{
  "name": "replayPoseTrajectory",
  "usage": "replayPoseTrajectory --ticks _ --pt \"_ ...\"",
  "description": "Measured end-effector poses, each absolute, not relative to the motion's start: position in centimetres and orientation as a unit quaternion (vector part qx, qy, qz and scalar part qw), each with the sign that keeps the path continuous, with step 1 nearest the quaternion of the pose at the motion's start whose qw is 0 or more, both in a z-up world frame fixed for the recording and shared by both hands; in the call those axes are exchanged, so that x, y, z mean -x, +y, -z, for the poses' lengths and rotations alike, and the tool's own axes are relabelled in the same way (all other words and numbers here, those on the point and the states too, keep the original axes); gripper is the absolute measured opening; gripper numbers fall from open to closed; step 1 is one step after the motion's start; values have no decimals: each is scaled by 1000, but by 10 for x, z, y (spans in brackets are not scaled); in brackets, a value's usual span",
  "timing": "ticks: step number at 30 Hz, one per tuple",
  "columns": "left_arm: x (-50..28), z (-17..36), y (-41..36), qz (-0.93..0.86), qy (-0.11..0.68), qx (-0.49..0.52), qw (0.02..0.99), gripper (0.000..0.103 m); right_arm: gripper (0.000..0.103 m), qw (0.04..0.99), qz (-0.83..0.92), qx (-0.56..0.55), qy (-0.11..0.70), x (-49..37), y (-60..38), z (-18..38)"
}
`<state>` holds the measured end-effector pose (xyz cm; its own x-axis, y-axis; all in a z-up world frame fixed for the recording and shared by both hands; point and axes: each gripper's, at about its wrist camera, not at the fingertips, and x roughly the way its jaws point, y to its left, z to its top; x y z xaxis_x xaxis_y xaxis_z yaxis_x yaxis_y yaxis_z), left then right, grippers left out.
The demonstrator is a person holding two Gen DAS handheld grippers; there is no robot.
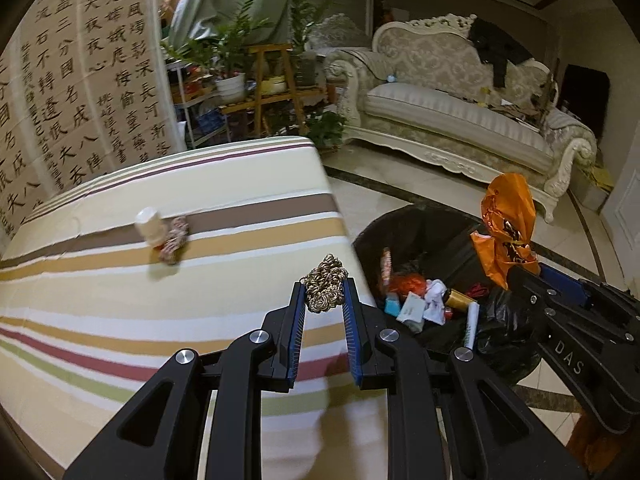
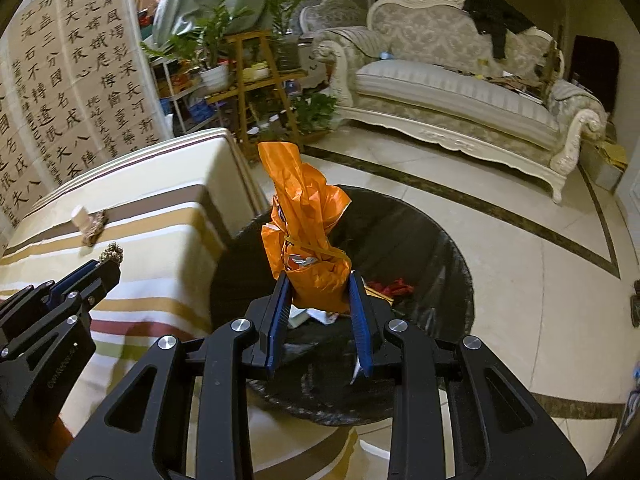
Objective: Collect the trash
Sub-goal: 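Carry the orange bag and woven ball over the bin and open both tools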
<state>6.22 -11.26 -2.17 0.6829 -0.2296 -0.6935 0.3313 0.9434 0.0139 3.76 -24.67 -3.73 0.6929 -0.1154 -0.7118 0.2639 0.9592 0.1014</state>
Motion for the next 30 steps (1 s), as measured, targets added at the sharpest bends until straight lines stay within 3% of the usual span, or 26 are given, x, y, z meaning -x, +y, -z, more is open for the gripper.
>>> replayPoseTrajectory --ticks 15,18,21,23,26,30 --pt "-89 33 -159 173 372 -97 907 20 29 902 134 -117 393 -62 -284 56" --pt "-94 35 -163 173 375 -102 905 30 30 898 137 -124 399 -68 -291 62" --pt "-96 38 -165 173 381 -103 902 48 34 894 140 -130 406 -72 -295 67" --pt "-97 38 -165 174 383 -103 901 53 43 893 143 -132 405 -73 -296 68" --pt "-96 37 -163 171 383 -101 902 65 43 893 144 -132 405 -73 -298 68" --pt "-98 34 -156 165 383 -95 904 70 44 894 143 -131 404 -73 -297 68"
